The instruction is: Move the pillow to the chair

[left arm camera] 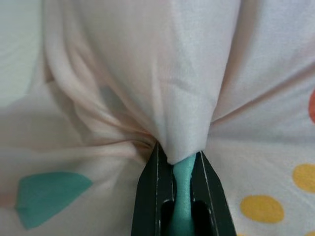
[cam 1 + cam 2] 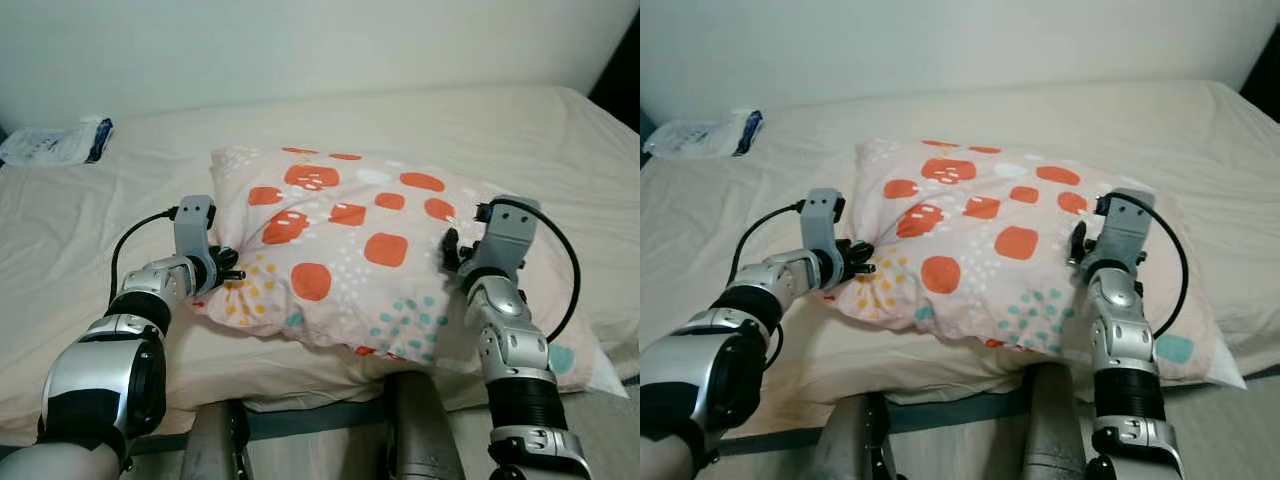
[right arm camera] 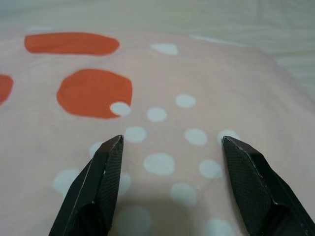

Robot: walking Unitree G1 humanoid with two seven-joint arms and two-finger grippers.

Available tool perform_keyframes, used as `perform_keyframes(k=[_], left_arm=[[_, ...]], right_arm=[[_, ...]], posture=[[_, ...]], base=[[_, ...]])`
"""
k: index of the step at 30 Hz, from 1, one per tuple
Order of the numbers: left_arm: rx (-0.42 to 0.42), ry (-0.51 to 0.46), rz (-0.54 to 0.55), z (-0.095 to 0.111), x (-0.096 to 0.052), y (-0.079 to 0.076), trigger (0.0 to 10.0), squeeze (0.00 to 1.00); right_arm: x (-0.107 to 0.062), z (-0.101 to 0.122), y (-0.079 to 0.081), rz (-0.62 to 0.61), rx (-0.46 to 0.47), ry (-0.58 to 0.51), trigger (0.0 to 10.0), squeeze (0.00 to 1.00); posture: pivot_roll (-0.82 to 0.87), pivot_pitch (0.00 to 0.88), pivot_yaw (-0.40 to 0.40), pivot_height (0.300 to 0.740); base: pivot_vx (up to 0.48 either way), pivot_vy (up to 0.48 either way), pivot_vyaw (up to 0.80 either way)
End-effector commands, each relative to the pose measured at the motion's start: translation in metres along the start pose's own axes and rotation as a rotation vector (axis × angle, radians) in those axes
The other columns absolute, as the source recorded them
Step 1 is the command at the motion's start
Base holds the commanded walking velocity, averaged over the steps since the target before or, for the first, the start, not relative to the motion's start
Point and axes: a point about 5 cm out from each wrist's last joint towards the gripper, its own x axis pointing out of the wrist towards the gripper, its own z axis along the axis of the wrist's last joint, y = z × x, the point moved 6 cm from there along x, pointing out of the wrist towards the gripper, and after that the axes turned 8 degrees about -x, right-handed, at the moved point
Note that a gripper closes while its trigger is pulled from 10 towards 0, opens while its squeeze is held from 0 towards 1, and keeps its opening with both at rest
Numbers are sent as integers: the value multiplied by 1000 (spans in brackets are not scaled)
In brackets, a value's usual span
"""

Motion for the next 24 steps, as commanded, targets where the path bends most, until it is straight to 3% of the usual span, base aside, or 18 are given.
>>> perform_keyframes(k=[1, 2, 3, 5, 7, 8, 9, 10, 11, 13, 14, 15, 17, 21, 24], left_arm=[[-29, 6, 19, 6, -13, 24, 0, 0], [-29, 6, 19, 6, -13, 24, 0, 0], [-23, 15, 6, 13, -23, 38, 0, 0], [-23, 15, 6, 13, -23, 38, 0, 0], [-4, 27, 31, 19, -44, 68, 0, 0], [-4, 27, 31, 19, -44, 68, 0, 0], [-1, 24, 63, 21, -53, 82, 0, 0], [-1, 24, 63, 21, -53, 82, 0, 0], [-14, 9, 100, 24, -64, 97, 0, 0], [-14, 9, 100, 24, -64, 97, 0, 0], [-23, -1, 123, 27, -73, 109, 0, 0], [-23, -1, 123, 27, -73, 109, 0, 0], [-12, 12, 139, 24, -87, 125, 0, 0], [6, 33, 144, 20, -93, 131, 0, 0], [-26, -11, 214, 27, -107, 149, 0, 0]], right_arm=[[3, -4, -9, -27, 13, 21, 10000, 0], [3, -4, -9, -27, 13, 21, 10000, 0], [4, -3, -11, -32, 14, 20, 10000, 0], [4, -3, -11, -32, 14, 20, 10000, 0], [5, -3, -11, -33, 21, 17, 10000, 0], [5, -3, -11, -33, 21, 17, 10000, 0], [5, -2, -10, -31, 25, 14, 10000, 0], [5, -2, -10, -31, 25, 14, 10000, 0], [6, -1, -10, -31, 27, 11, 10000, 0], [6, -1, -10, -31, 27, 11, 10000, 0], [7, 0, -11, -31, 28, 10, 10000, 0], [7, 0, -11, -31, 28, 10, 10000, 0], [11, -3, -11, -21, 16, 37, 10000, 0], [13, -8, -10, -6, 1, 68, 10000, 0], [12, -14, -13, -13, 11, 82, 10000, 0]], posture=[[-12, 142, 45, 534], [-12, 142, 45, 534], [-11, 139, 46, 534], [-11, 139, 46, 534], [-4, 136, 44, 534], [-4, 136, 44, 534], [-4, 135, 44, 534], [-4, 135, 44, 534], [-2, 133, 40, 534], [-2, 133, 40, 534], [3, 131, 36, 534], [3, 131, 36, 534], [3, 134, 34, 534], [2, 134, 34, 534], [7, 139, 33, 534]], base=[[0, 0, 0], [0, 0, 0], [0, 0, 0], [0, 0, 0], [0, 0, 0], [0, 0, 0], [0, 0, 0], [0, 0, 0], [0, 0, 0], [0, 0, 0], [0, 0, 0], [0, 0, 0], [0, 0, 0], [0, 0, 0], [0, 0, 0]])
